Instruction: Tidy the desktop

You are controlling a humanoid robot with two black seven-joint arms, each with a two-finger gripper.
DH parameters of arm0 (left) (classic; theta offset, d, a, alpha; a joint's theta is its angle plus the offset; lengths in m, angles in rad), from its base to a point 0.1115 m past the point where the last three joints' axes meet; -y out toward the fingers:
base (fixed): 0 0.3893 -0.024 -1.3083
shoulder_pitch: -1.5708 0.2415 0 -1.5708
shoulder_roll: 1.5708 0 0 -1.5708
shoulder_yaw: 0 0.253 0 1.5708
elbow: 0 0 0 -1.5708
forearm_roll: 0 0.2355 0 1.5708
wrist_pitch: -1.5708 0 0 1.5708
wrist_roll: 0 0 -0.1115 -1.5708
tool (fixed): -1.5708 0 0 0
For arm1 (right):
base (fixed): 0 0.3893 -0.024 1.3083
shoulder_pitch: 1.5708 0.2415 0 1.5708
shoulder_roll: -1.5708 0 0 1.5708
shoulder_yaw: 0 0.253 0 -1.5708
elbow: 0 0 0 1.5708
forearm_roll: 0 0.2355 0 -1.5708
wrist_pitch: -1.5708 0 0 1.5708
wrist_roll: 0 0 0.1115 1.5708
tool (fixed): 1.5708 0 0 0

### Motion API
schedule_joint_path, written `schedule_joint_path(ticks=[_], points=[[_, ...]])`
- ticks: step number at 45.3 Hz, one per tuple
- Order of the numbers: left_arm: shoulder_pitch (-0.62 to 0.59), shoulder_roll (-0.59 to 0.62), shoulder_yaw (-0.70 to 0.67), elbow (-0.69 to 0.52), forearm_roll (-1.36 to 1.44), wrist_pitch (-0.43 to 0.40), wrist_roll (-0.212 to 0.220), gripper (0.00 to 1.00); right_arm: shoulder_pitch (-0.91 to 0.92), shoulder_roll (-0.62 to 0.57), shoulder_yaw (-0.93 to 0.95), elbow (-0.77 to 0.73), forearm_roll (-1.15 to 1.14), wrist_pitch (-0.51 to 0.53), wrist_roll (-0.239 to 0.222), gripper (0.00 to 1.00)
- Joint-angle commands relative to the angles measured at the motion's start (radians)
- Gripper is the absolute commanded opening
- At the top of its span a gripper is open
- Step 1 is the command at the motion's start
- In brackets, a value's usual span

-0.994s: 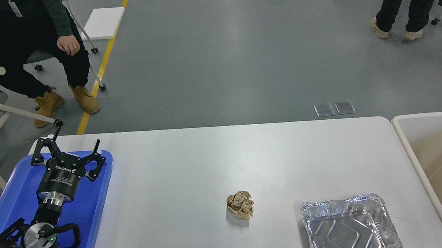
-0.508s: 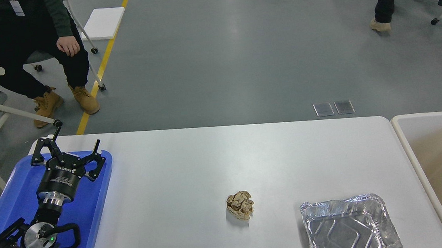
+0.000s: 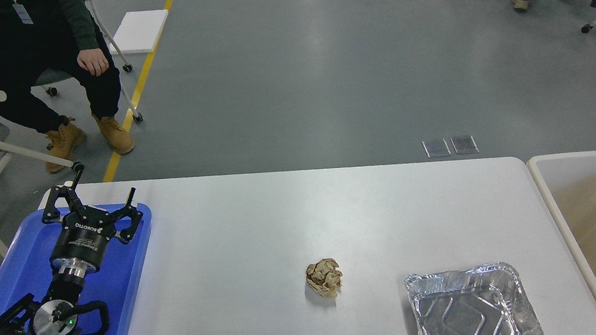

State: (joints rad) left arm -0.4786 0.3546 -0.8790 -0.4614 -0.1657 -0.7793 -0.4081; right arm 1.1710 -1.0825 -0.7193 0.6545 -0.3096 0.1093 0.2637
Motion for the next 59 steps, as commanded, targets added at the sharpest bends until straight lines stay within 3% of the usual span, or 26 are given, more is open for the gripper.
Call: schedule_joint_path(ticks=[1,12,21,30,35,46,52,59], points=[[0.0,0.0,0.0,0.0,0.0,0.0,0.0,0.99,0.222,-0.103,-0.043,0.132,-0.129,0.11,-0.001,1.0],[0.0,0.0,0.0,0.0,0.0,0.0,0.0,0.99,0.38,-0.063,-0.043,0.128,-0.261,0.21,-0.001,1.0],[0.0,0.0,0.0,0.0,0.0,0.0,0.0,0.99,0.518,0.084,-0.1,0.105,-0.278,0.25,-0.003,1.0],[0.0,0.0,0.0,0.001,0.0,0.0,0.0,0.99,0.706,0.295,-0.359,0.112,-0.256,0.259,-0.003,1.0],[0.0,0.0,0.0,0.001,0.0,0.0,0.0,0.99,0.74,0.371,-0.408,0.12,-0.253,0.266,-0.001,1.0],[0.0,0.0,0.0,0.001,0.0,0.0,0.0,0.99,0.8,0.47,-0.43,0.126,-0.267,0.415,0.0,1.0],[0.0,0.0,0.0,0.0,0.0,0.0,0.0,0.99,0.887,0.526,-0.517,0.195,-0.258,0.477,0.0,1.0],[0.001,0.0,0.0,0.001,0.0,0.0,0.0,0.99,0.993,0.55,-0.554,0.376,-0.238,0.585,-0.001,1.0]])
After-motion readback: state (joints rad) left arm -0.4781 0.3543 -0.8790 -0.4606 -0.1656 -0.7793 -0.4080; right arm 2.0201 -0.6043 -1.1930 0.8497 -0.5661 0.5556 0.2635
